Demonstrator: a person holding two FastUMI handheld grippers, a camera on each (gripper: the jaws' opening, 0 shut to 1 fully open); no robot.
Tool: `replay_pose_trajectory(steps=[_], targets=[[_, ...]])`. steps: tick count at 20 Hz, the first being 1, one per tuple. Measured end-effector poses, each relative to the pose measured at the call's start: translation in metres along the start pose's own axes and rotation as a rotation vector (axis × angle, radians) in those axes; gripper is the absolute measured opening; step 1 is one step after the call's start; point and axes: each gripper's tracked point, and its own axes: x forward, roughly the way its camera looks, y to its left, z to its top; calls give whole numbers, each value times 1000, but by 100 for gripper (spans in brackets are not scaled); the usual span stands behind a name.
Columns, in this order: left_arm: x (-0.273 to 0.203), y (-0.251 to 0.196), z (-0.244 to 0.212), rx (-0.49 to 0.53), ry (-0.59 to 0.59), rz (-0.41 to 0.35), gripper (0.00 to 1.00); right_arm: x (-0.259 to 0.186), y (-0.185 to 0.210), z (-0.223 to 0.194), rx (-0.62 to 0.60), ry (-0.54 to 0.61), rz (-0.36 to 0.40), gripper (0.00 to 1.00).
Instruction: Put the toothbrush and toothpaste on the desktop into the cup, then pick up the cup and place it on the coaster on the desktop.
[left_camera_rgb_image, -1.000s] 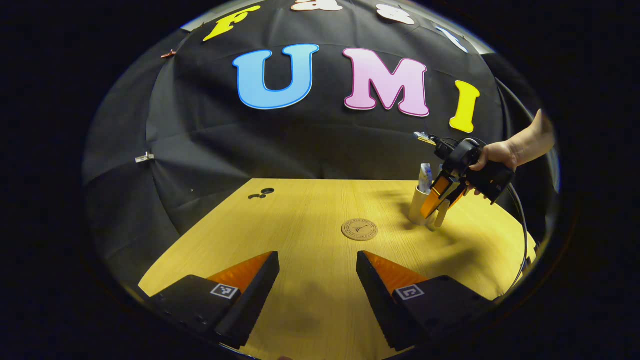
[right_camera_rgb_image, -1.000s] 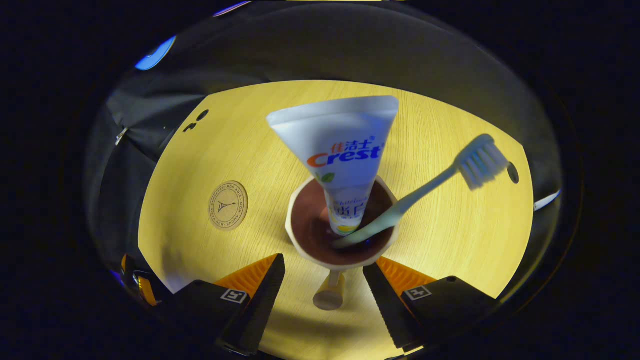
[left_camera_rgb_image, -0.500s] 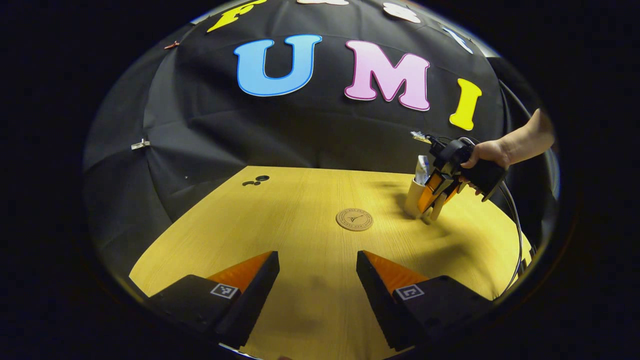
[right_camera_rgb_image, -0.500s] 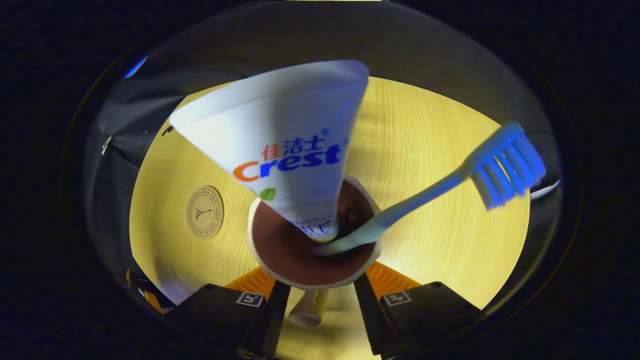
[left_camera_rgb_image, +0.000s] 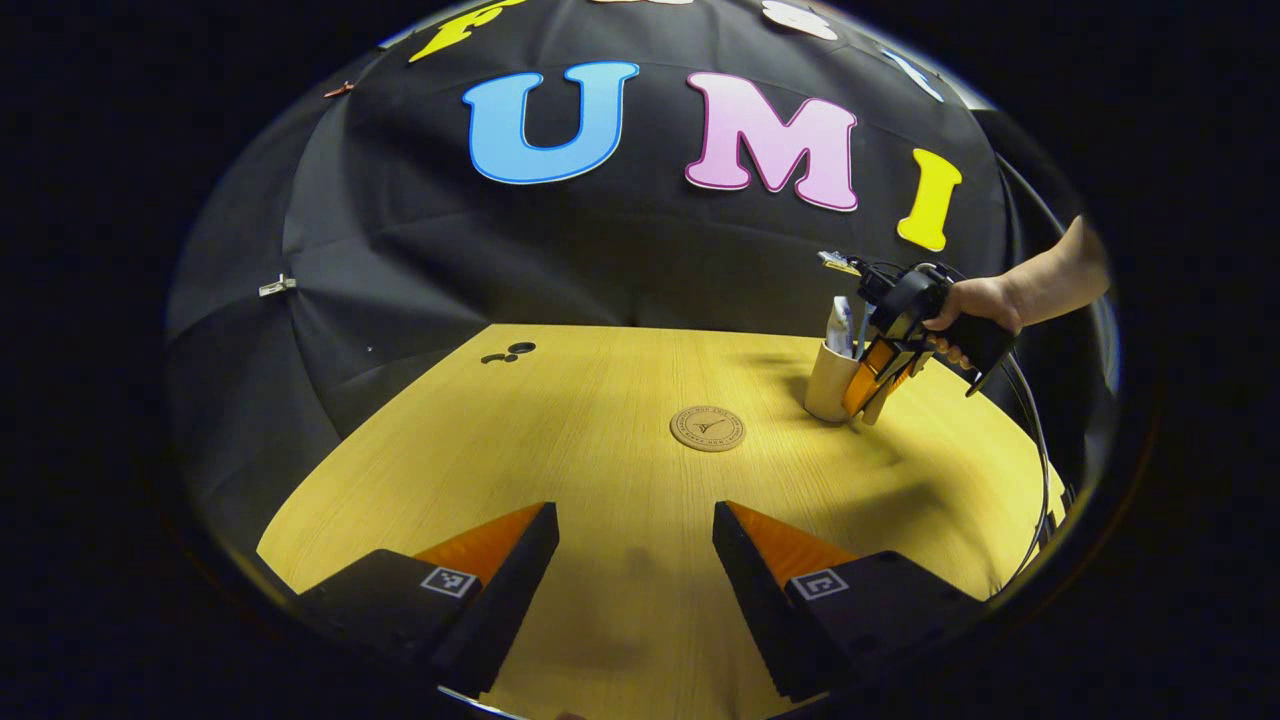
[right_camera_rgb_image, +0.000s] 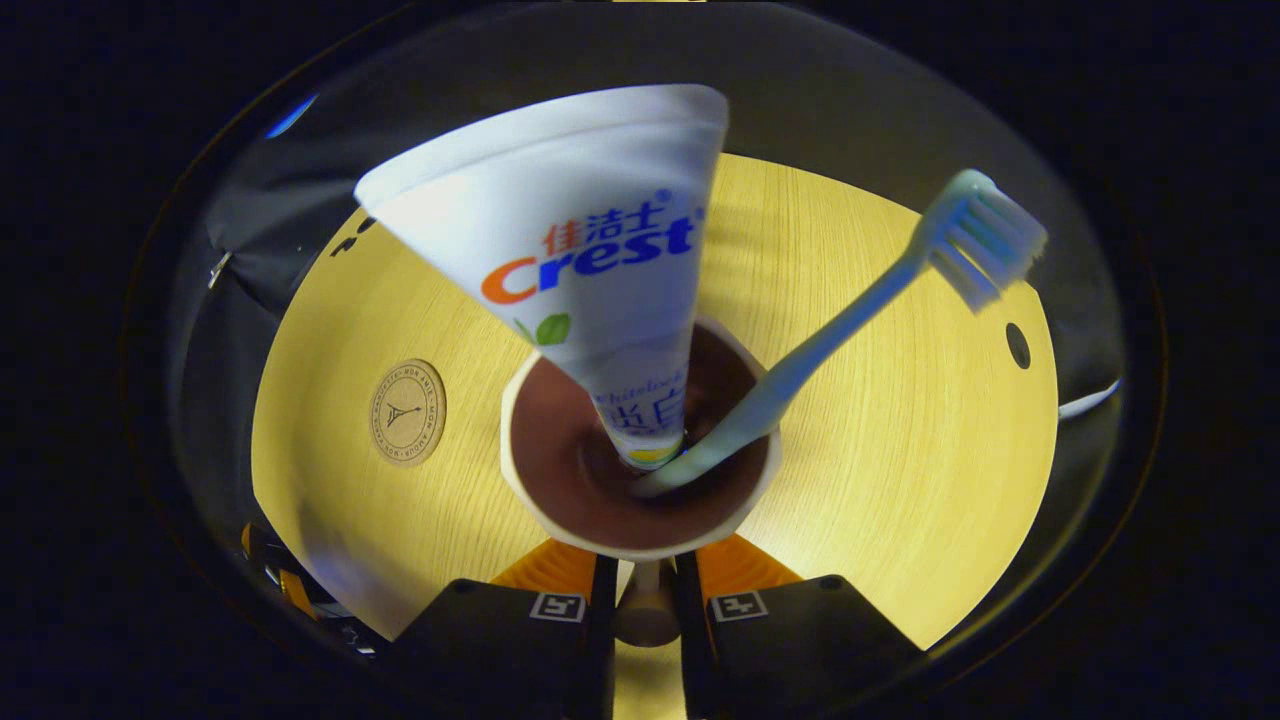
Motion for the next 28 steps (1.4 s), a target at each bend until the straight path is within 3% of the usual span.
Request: replay_pose_trajectory(steps=[1,2,3,10,19,28], targets=[[0,0,-2,0,4,0,98,3,0,-1,-4,2,-1,29],[0,0,-3,1,7,-1,98,1,1,-3,-19,-3,1,35],[0,0,-5,2,10,-1,98,0,3,-3,-33,-6,0,29],[0,3,-12,15,16,-2,98,-15,30,8,-96,-55,11,28],[-13,19,-15,-7,7,18,98,-20,109,21,-157,-64,80,29],[-26,33,-31,-8,24,31,98,-3,175,17,-267,-68,102,29]])
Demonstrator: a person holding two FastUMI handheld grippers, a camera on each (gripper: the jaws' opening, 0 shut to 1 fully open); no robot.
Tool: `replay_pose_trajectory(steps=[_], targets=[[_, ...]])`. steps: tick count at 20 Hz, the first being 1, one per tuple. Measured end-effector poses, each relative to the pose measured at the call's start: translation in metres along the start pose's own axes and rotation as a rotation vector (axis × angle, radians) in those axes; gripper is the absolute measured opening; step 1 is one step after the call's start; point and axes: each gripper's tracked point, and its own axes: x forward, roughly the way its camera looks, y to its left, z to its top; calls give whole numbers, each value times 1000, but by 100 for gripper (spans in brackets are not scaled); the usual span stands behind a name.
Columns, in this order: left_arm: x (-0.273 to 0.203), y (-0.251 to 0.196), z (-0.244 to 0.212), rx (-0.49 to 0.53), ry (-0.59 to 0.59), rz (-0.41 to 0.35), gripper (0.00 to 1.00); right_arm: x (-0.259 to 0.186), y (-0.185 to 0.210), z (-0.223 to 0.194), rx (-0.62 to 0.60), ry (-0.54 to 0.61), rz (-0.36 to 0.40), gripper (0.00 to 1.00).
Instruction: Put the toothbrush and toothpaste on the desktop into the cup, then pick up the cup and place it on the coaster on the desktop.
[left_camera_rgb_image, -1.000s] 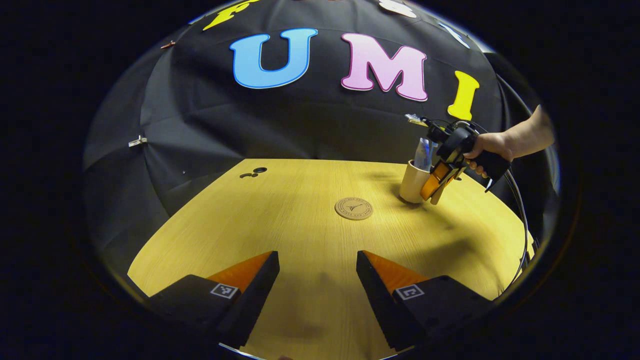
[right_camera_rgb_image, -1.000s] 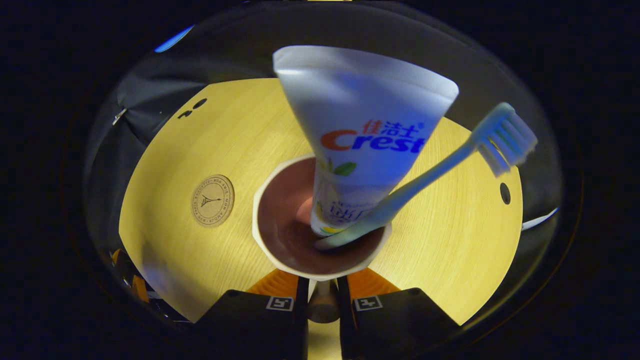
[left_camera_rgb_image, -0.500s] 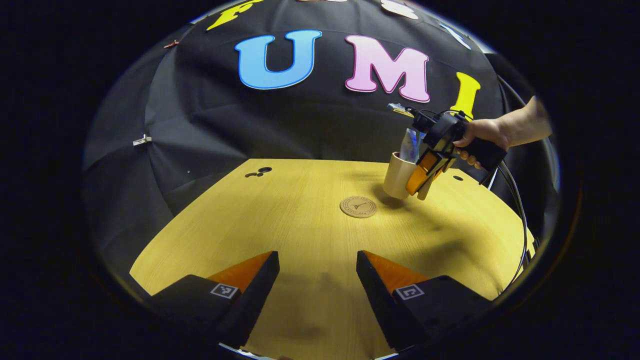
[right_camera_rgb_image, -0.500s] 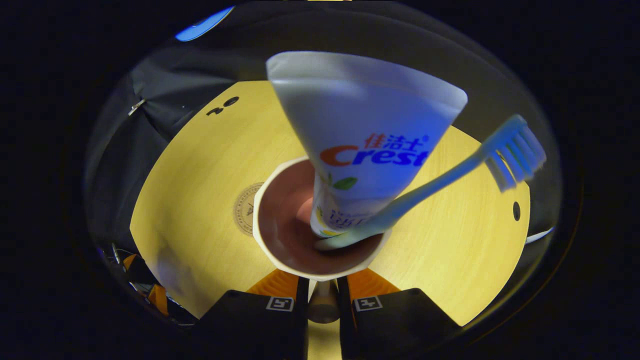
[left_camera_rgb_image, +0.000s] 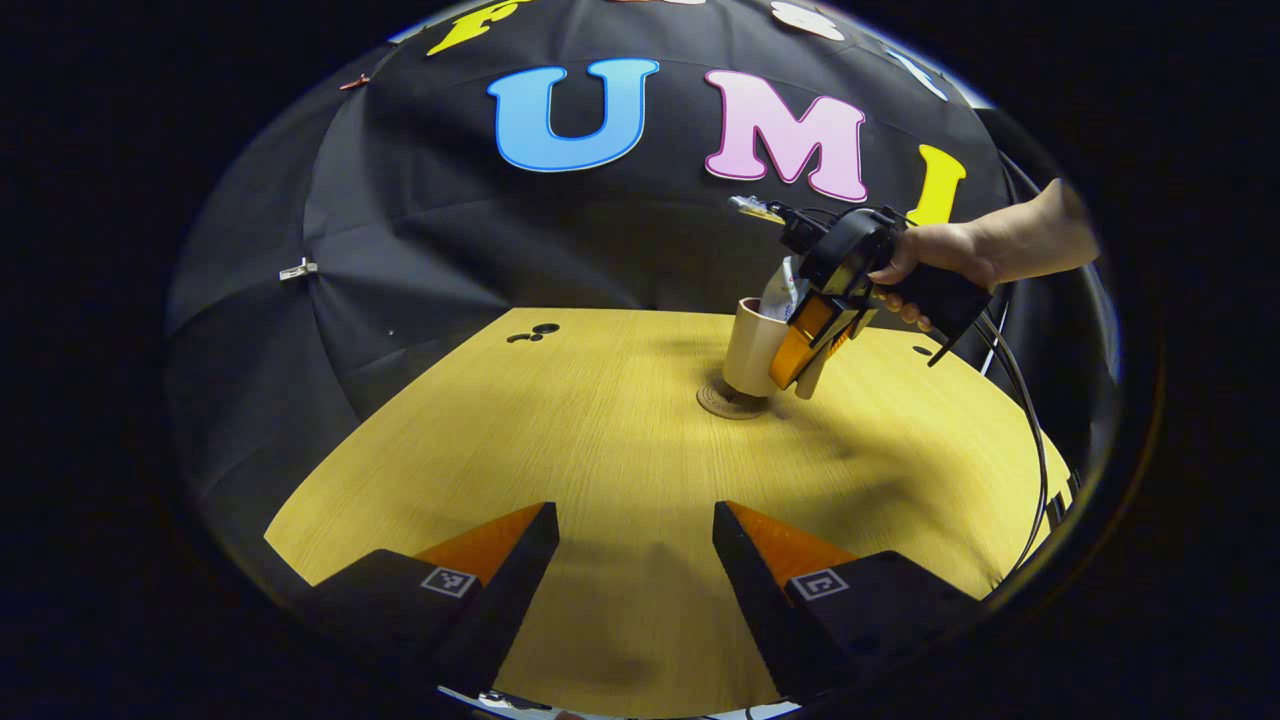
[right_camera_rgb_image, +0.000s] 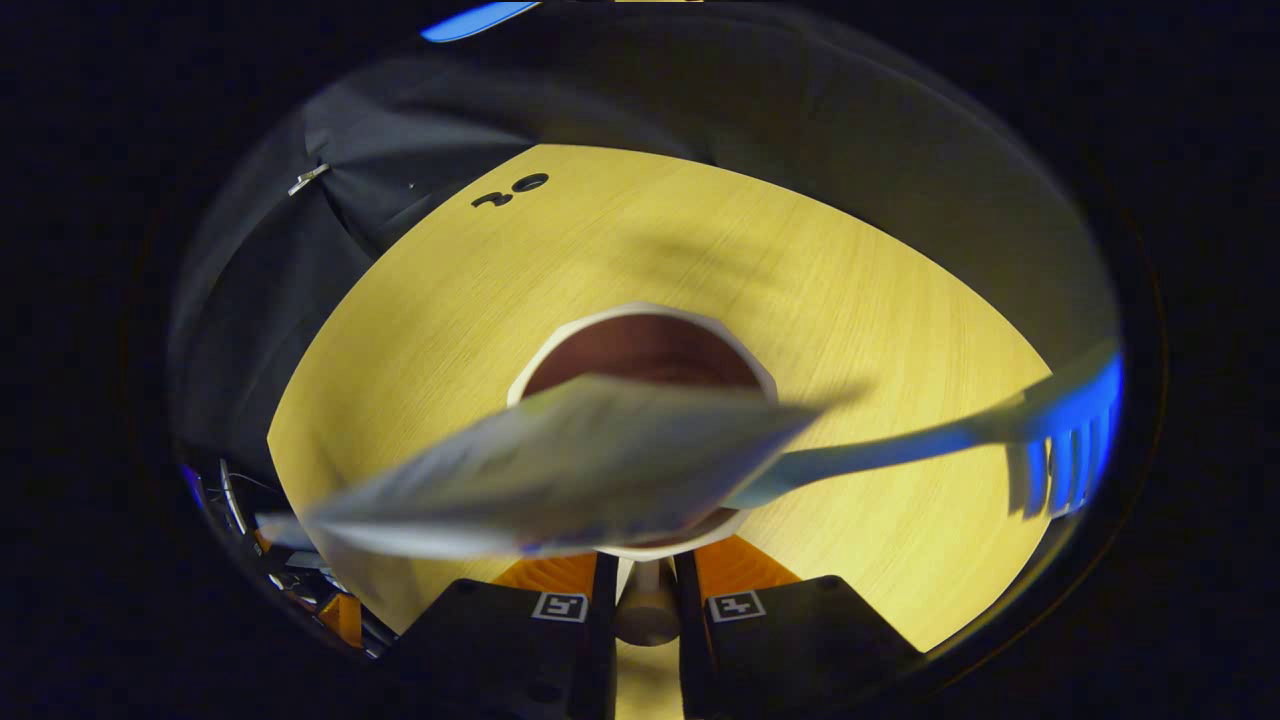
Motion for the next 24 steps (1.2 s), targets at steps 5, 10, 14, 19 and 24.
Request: replay_pose_trajectory(steps=[5,10,14,19,24], targets=[[-7,3,-7,-39,10,12,98,13,13,-5,-41,24,-9,34],[-14,2,-10,-39,15,8,98,12,13,-13,-40,64,-30,34],[-20,4,-8,-13,15,10,98,7,15,-8,6,62,-25,40],[-30,3,3,-8,7,10,98,-17,9,3,23,-3,-31,62],[-47,-8,30,5,-22,0,98,-63,10,10,56,-93,-36,88]])
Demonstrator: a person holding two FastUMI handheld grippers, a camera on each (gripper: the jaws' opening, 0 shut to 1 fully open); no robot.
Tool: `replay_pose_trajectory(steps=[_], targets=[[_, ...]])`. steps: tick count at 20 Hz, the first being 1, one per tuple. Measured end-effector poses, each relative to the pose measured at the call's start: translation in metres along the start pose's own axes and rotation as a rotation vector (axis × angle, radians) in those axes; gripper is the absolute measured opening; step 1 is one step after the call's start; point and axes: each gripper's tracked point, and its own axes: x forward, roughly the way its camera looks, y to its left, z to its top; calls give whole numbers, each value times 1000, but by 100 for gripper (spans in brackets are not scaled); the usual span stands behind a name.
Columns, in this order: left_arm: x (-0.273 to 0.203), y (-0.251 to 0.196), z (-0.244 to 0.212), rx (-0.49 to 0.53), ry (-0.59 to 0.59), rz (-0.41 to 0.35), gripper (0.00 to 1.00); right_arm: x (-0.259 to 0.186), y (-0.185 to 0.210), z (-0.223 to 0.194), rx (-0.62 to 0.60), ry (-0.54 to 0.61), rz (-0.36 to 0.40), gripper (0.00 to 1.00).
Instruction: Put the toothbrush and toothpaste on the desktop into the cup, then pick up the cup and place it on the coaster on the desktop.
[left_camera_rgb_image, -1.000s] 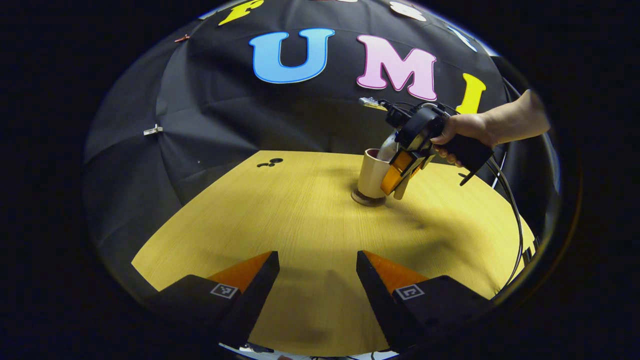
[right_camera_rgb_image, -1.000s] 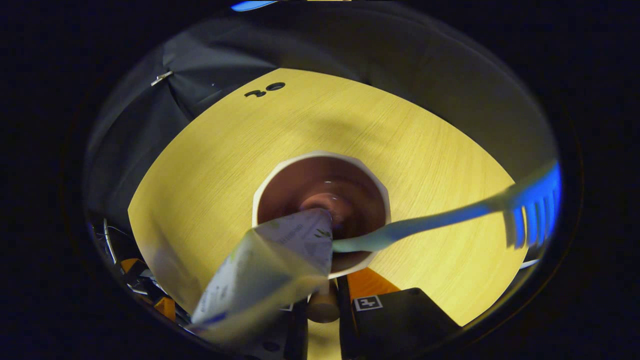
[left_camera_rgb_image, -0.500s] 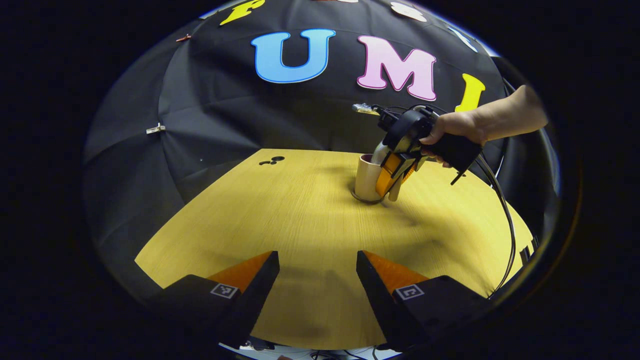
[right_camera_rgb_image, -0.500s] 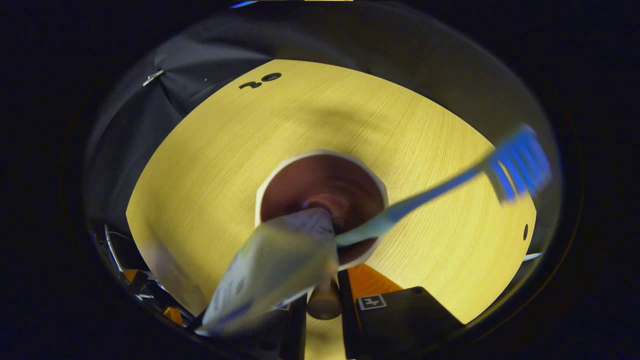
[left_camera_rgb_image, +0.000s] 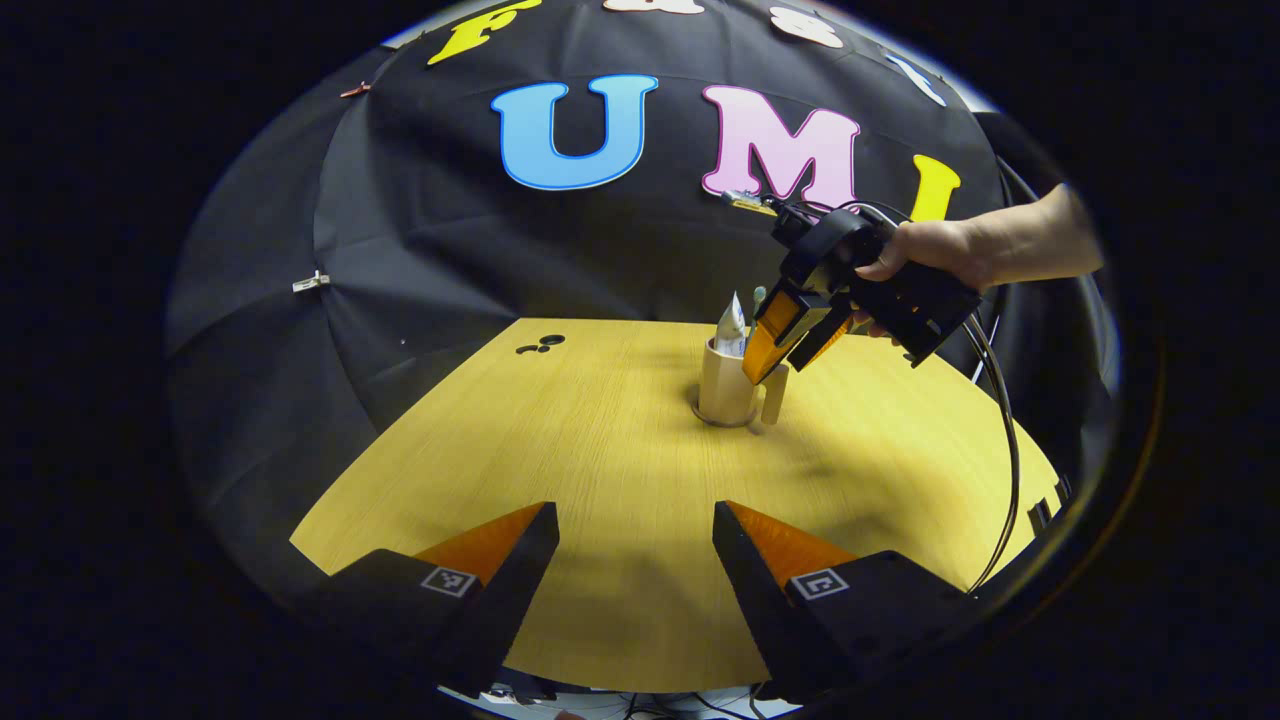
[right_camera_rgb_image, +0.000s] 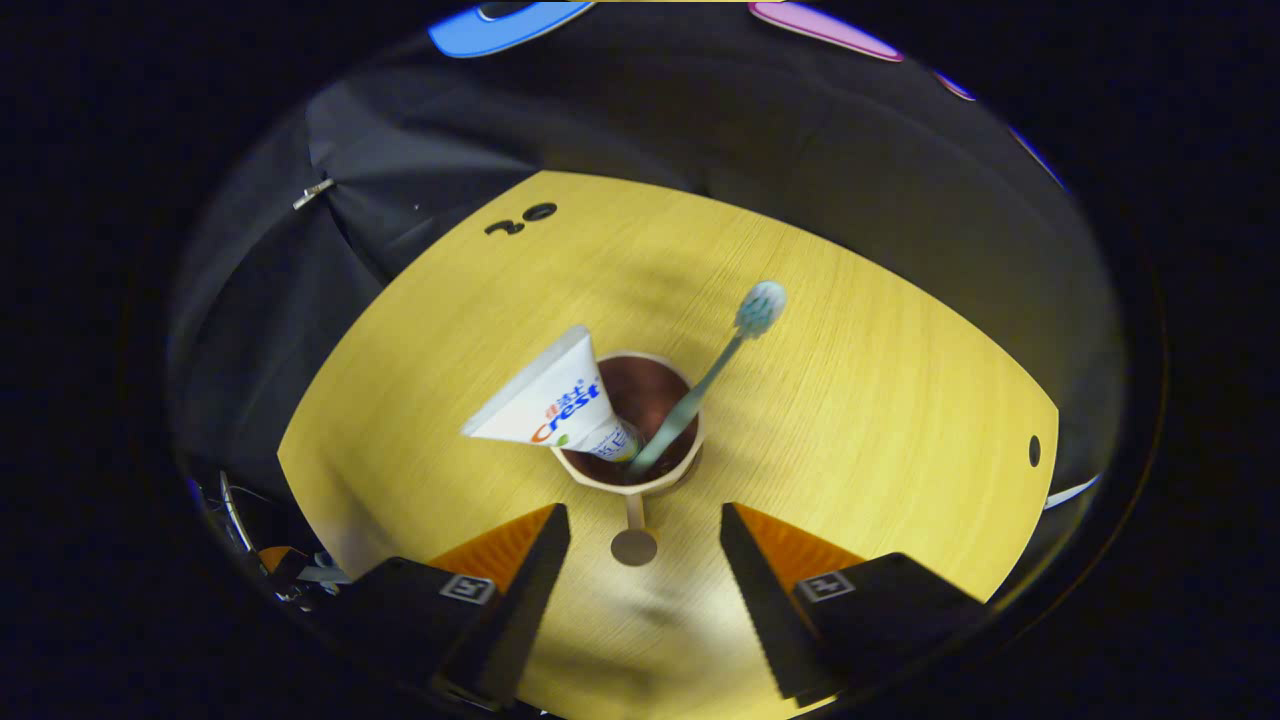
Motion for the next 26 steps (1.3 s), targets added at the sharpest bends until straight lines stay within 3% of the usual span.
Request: replay_pose_trajectory(steps=[1,10,14,19,26], targets=[[-3,-2,6,0,-7,-2,98,-17,0,3,10,-29,4,100],[-34,-32,90,22,-125,-10,98,-168,-11,11,104,-356,-53,98],[-59,-47,119,25,-201,12,98,-241,-8,-4,140,-534,-97,99],[-104,-69,139,-29,-305,-14,98,-308,7,-59,171,-745,-200,98],[-158,-80,127,-8,-360,-89,98,-357,18,-148,319,-898,-335,98]])
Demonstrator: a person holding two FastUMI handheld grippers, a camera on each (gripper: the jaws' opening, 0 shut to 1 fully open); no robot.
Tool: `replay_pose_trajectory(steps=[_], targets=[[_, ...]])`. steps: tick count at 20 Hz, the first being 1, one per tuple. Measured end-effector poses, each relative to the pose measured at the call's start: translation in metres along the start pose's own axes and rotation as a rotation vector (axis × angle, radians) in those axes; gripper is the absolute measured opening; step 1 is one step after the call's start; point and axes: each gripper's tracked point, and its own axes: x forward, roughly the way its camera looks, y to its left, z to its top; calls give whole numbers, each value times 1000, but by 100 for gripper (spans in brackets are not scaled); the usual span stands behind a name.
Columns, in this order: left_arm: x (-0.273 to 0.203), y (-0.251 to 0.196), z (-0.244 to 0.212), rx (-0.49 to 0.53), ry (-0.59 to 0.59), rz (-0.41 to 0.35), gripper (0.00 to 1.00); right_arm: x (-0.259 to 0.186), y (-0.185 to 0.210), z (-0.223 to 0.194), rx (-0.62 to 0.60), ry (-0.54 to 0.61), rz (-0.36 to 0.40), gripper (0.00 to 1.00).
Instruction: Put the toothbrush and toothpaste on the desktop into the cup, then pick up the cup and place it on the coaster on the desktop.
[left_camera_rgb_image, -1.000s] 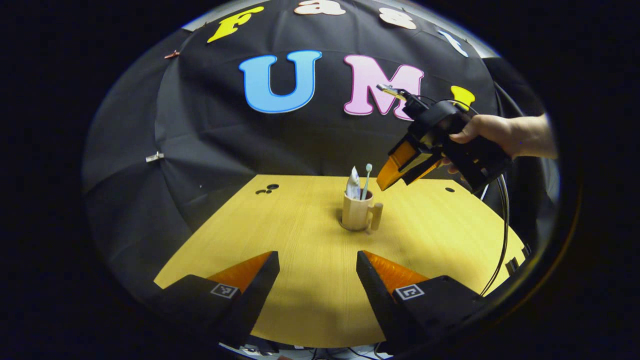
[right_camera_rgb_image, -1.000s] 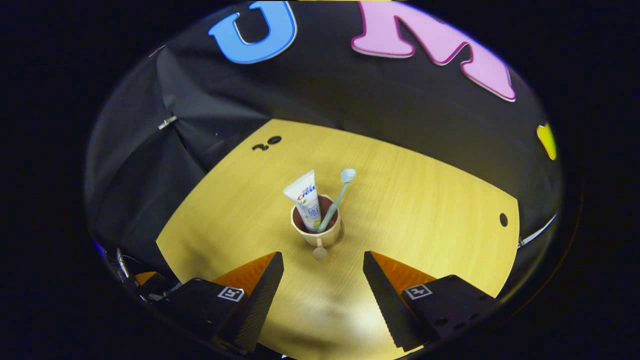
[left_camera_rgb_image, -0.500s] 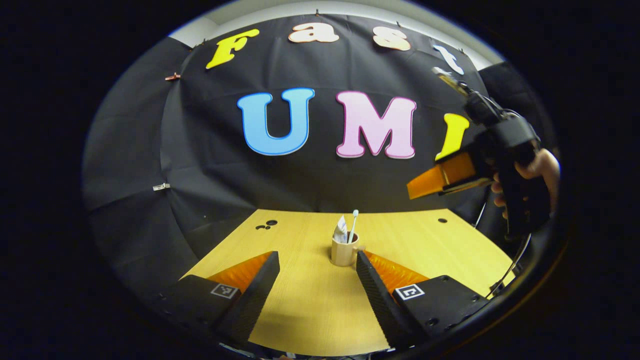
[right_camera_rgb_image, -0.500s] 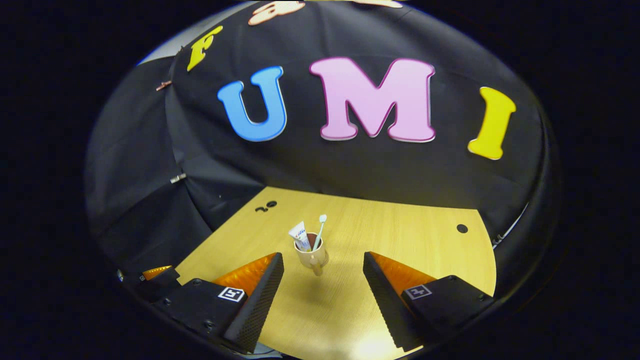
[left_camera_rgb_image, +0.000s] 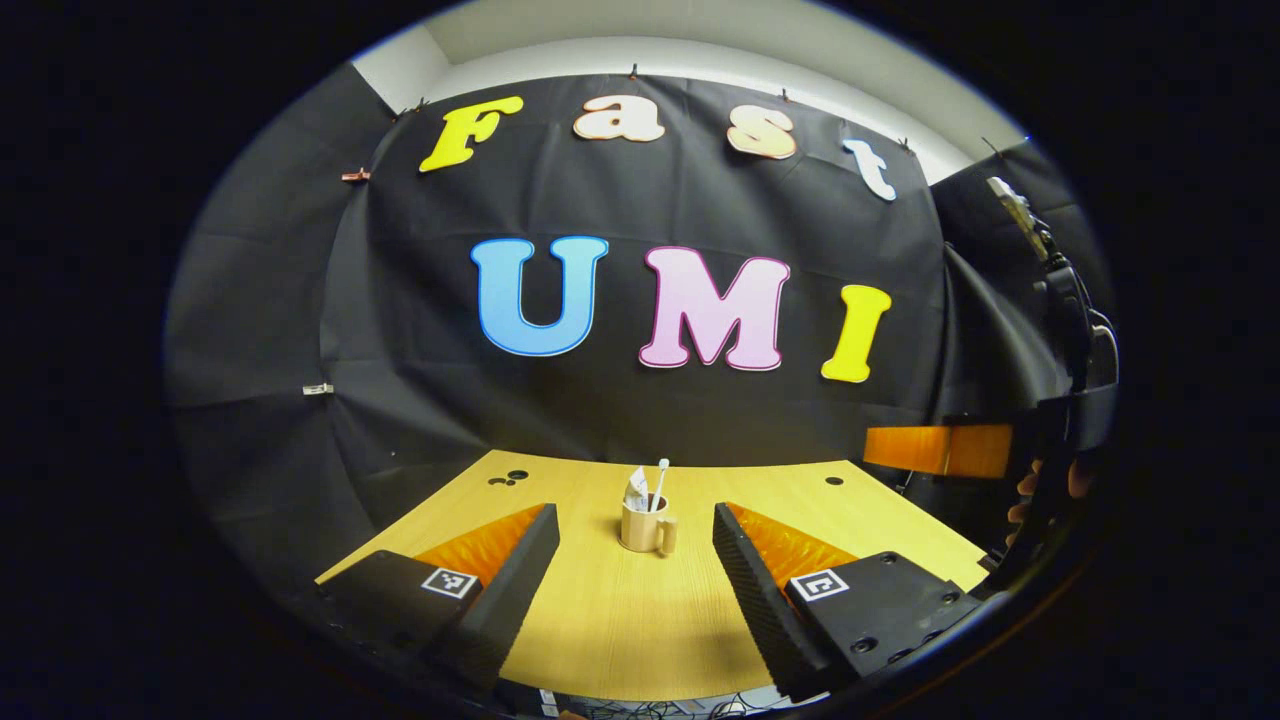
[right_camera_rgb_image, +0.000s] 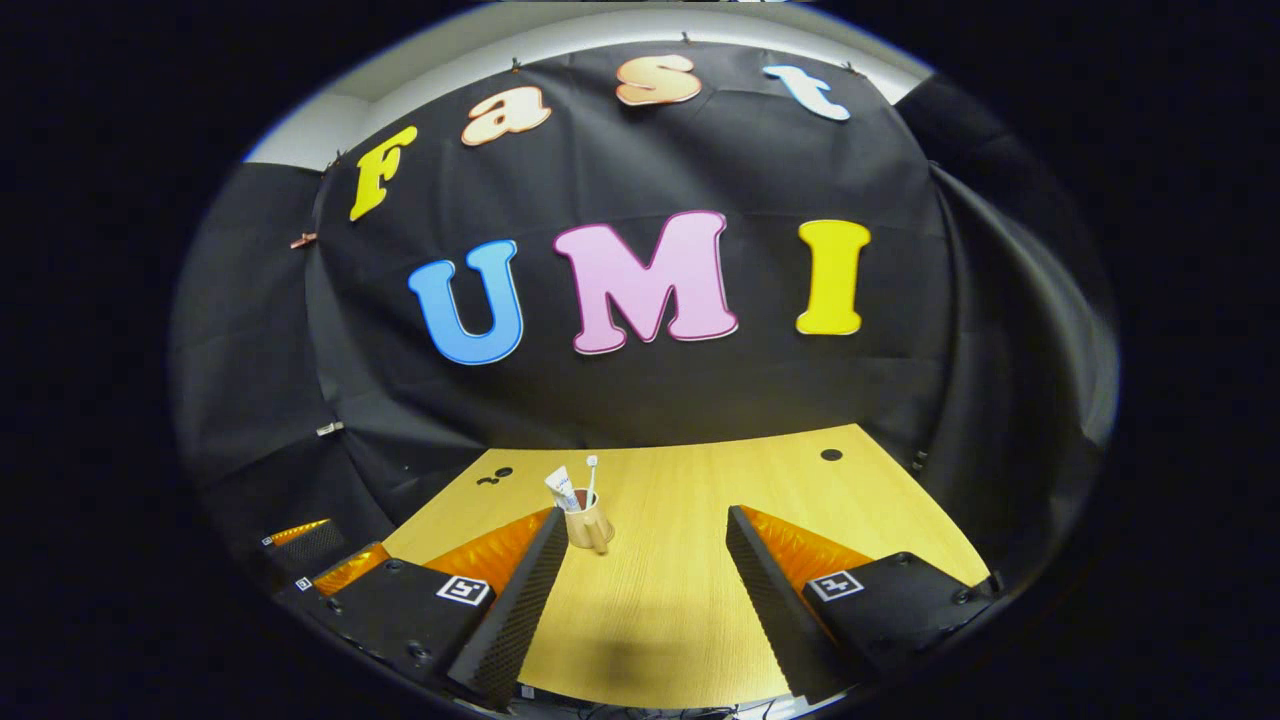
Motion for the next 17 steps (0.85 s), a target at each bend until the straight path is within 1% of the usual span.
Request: replay_pose_trajectory(steps=[3,7,10,13,17], targets=[[-12,-2,-2,6,1,-19,98,-26,-8,-8,-39,-36,-32,98],[-21,-7,-6,20,6,-38,98,-42,-4,-35,-60,3,-27,98],[-22,-14,-1,46,-14,-64,98,-39,-1,-37,-46,9,-23,98],[-21,-16,2,70,-29,-84,98,-34,-7,-34,-34,-2,-57,98],[-16,-13,-2,64,-19,-93,98,-26,-2,-38,-25,1,-57,98]])
